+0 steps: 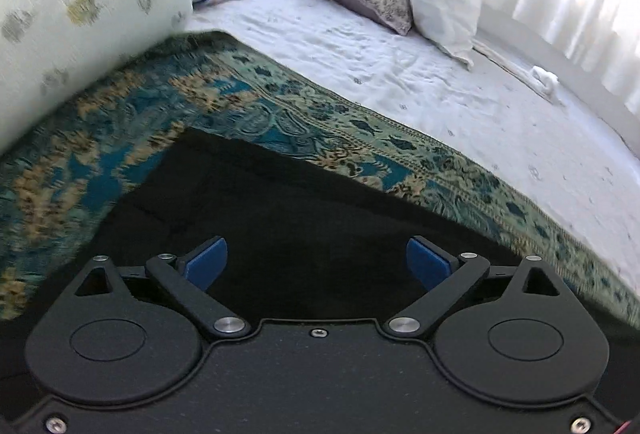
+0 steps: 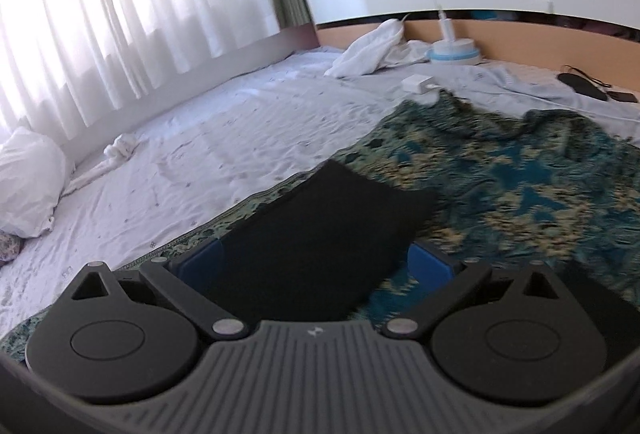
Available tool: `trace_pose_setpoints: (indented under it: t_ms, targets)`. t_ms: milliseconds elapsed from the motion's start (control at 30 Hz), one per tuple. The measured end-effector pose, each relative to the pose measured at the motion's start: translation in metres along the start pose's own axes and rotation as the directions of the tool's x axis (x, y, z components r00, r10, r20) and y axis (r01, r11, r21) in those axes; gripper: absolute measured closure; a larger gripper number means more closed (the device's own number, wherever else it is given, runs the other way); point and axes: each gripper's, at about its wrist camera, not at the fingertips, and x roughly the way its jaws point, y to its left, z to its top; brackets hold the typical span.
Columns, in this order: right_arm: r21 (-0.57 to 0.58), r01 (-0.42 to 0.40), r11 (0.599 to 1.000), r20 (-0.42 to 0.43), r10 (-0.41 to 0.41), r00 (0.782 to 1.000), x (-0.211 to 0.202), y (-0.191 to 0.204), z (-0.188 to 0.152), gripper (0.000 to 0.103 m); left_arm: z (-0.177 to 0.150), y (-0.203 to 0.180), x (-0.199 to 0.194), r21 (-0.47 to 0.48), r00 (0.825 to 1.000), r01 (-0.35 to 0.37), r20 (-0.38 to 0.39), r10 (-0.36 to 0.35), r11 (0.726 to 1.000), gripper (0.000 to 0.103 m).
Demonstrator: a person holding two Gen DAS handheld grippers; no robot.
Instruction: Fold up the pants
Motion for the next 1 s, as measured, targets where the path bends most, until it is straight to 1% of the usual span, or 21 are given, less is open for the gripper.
trace_pose_setpoints:
  t_ms: [100,200,300,367,433,467,533,600,700,733,800,867,933,967,1000]
  targets:
    - [-0.031,0.011,0.999,0.006,-0.011,1.0,0.022,0.023,-0.001,0.0,0.011,-0.012,0.025,-0.058,1.0,0.004,-0.023,-0.005,0.998,0.004]
    - [-0.05,0.013,0.999,-0.002,-0.013,1.0,0.048,0.045,-0.002,0.0,0.021,-0.024,0.048,-0.102,1.0,-0.022,-0.023,0.02,0.994,0.001]
    - [-0.06,0.013,0.998,-0.019,-0.014,1.0,0.075,0.067,-0.005,0.0,0.025,-0.035,0.072,-0.134,0.996,-0.083,-0.037,0.079,0.987,0.0]
    - [-0.066,0.024,0.998,-0.036,-0.026,0.999,0.095,0.08,-0.01,0.0,0.026,-0.04,0.09,-0.162,0.99,-0.137,-0.059,0.129,0.977,0.0]
    - [-0.067,0.038,0.997,-0.062,-0.042,0.997,0.116,0.094,-0.015,0.0,0.025,-0.04,0.105,-0.183,0.984,-0.174,-0.078,0.162,0.968,0.0]
    - [-0.069,0.04,0.997,-0.076,-0.046,0.996,0.125,0.099,-0.017,0.0,0.023,-0.042,0.111,-0.178,0.979,-0.199,-0.072,0.189,0.964,0.0]
    - [-0.077,0.052,0.996,-0.108,-0.06,0.992,0.146,0.111,-0.023,0.0,0.021,-0.05,0.118,-0.138,0.967,-0.255,-0.036,0.252,0.957,0.0]
    - [-0.084,0.069,0.994,-0.132,-0.08,0.988,0.166,0.123,-0.028,0.0,0.019,-0.057,0.125,-0.1,0.954,-0.298,-0.028,0.297,0.949,0.0]
    - [-0.11,0.083,0.991,-0.158,-0.1,0.982,0.19,0.14,-0.035,0.0,0.014,-0.066,0.132,-0.059,0.936,-0.351,0.004,0.352,0.934,0.0]
    - [-0.12,0.092,0.989,-0.167,-0.111,0.98,0.197,0.145,-0.036,0.0,0.013,-0.068,0.133,-0.054,0.933,-0.359,0.015,0.361,0.932,0.0]
    - [-0.127,0.116,0.985,-0.184,-0.138,0.973,0.211,0.151,-0.039,0.0,0.012,-0.07,0.135,-0.048,0.929,-0.367,0.034,0.369,0.929,0.0]
    - [-0.147,0.184,0.972,-0.212,-0.213,0.954,0.226,0.155,-0.044,0.0,0.012,-0.069,0.138,-0.029,0.93,-0.362,0.049,0.363,0.932,0.0]
    - [-0.215,0.228,0.95,-0.191,-0.269,0.944,0.232,0.163,-0.049,0.0,0.012,-0.066,0.139,-0.015,0.939,-0.34,0.058,0.34,0.94,0.0]
    - [-0.221,0.235,0.947,-0.194,-0.279,0.941,0.233,0.164,-0.05,0.0,0.012,-0.063,0.14,-0.015,0.944,-0.326,0.058,0.326,0.945,0.0]
    - [-0.206,0.239,0.949,-0.194,-0.279,0.941,0.232,0.162,-0.049,0.003,0.012,-0.061,0.139,-0.01,0.948,-0.311,0.063,0.311,0.95,0.0]
